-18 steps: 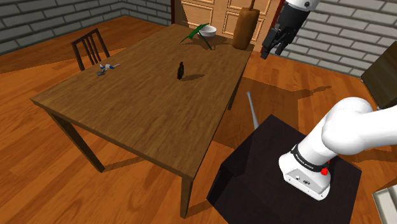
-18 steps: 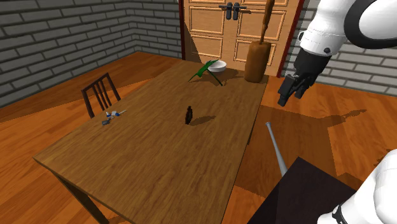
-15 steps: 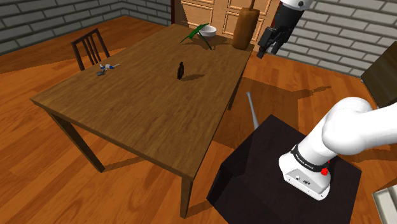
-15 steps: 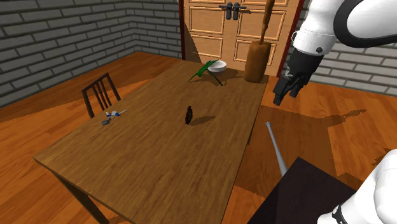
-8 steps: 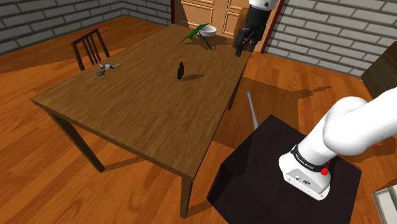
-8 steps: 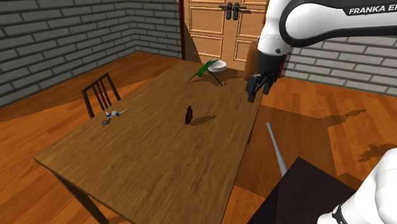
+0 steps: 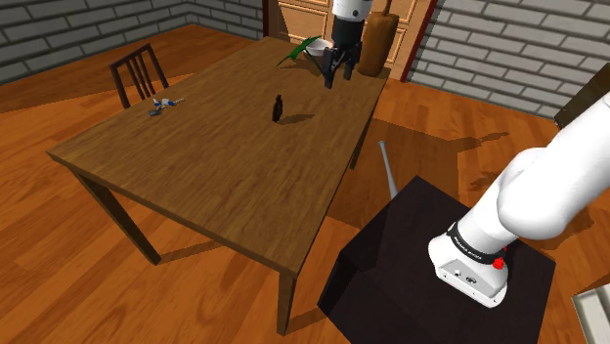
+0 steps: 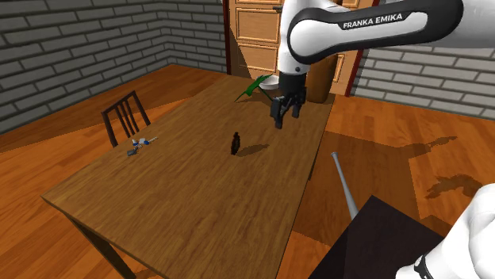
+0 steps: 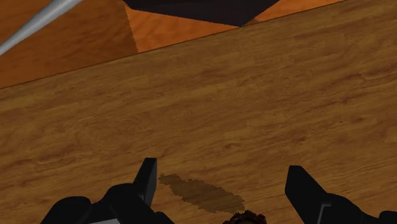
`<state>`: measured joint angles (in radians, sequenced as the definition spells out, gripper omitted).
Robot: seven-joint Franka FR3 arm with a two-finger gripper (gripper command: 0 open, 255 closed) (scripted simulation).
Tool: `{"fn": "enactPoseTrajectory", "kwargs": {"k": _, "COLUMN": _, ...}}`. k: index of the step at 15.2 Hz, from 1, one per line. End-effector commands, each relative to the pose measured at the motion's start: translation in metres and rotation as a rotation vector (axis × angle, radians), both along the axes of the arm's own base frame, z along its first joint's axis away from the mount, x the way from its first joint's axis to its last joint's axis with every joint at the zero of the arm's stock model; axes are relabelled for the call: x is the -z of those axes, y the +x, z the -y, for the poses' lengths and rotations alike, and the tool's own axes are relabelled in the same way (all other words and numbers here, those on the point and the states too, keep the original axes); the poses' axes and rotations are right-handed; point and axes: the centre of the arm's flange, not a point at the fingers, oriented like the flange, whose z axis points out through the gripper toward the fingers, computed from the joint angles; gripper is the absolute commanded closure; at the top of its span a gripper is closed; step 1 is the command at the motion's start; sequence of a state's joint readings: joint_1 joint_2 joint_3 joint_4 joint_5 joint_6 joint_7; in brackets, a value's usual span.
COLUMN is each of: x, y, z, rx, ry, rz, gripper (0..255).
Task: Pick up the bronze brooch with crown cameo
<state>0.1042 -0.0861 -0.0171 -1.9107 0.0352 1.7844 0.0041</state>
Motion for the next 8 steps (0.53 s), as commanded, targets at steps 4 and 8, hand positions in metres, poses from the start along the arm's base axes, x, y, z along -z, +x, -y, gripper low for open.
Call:
{"fn": "enactPoseTrajectory", "kwargs": {"k": 4, "x": 0.023, "y": 0.064, "z": -0.025, "rx": -0.073, "ry": -0.003, "rz": -0.041, "gripper": 0}}
{"fn": "enactPoseTrajectory", "kwargs": {"k": 8, "x": 0.044, "y": 0.112, "z": -0.05, "rx": -0.131, "ry": -0.006, "rz": -0.074, "gripper": 0}}
